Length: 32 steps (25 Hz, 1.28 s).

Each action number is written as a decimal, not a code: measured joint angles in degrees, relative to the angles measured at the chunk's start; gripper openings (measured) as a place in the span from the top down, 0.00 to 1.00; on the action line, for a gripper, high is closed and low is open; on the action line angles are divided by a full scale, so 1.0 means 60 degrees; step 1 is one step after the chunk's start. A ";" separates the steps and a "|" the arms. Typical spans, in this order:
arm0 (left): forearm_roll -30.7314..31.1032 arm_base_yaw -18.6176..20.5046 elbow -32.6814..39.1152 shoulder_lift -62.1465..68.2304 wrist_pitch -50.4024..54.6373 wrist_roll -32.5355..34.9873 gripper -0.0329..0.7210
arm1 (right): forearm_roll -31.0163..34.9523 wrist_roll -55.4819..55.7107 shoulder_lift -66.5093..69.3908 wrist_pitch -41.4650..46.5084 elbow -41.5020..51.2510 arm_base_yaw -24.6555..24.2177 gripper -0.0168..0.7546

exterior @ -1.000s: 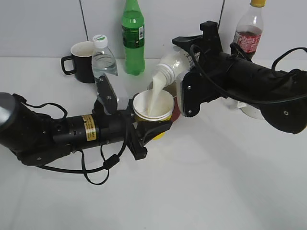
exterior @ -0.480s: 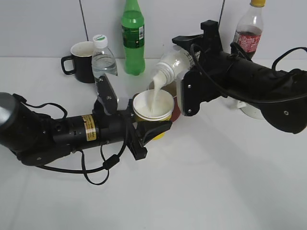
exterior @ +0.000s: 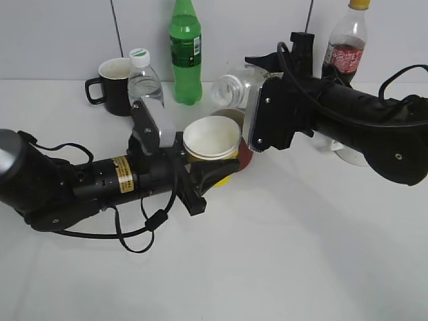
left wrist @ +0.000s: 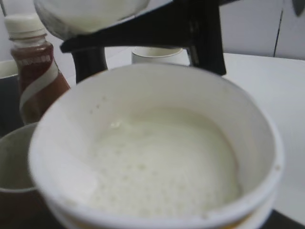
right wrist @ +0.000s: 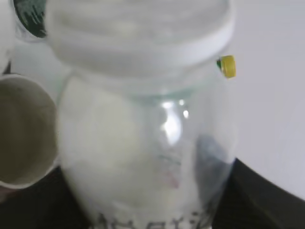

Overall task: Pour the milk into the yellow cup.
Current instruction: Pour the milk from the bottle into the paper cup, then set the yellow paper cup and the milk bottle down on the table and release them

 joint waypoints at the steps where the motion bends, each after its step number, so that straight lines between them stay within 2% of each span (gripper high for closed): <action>1: -0.0196 0.0000 0.0000 0.0000 -0.0165 0.0000 0.48 | 0.0000 0.0256 0.0000 0.0000 0.0000 0.0000 0.40; 9: -0.0556 0.0229 0.0040 -0.0076 -0.0236 0.0000 0.48 | 0.0274 0.4070 0.0000 -0.0375 0.0000 0.0000 0.40; 12: -0.0593 0.0589 0.0241 -0.0341 -0.0259 0.0000 0.48 | 0.0713 0.6091 0.0000 -0.0578 0.0000 0.0000 0.40; 16: -0.0647 0.1408 0.0807 -0.0701 -0.0265 0.0000 0.48 | 0.1529 0.8224 0.0000 -0.0788 0.0281 -0.0035 0.40; 20: -0.0689 0.2066 0.1153 -0.0747 -0.0180 0.0000 0.48 | 0.1598 1.0109 0.0000 -0.0917 0.0959 -0.0473 0.40; 24: -0.0812 0.2302 0.1186 -0.0747 0.0200 0.0000 0.48 | 0.1052 1.1148 -0.0002 -0.0938 0.1609 -0.1320 0.40; 26: -0.1186 0.2344 0.1197 -0.0727 0.0433 0.0000 0.48 | 0.0934 1.1317 0.0072 -0.0948 0.1753 -0.1607 0.40; 32: -0.1538 0.2344 0.0985 0.0076 0.0392 0.0000 0.48 | 0.0631 1.1382 0.1220 -0.1648 0.1766 -0.1663 0.40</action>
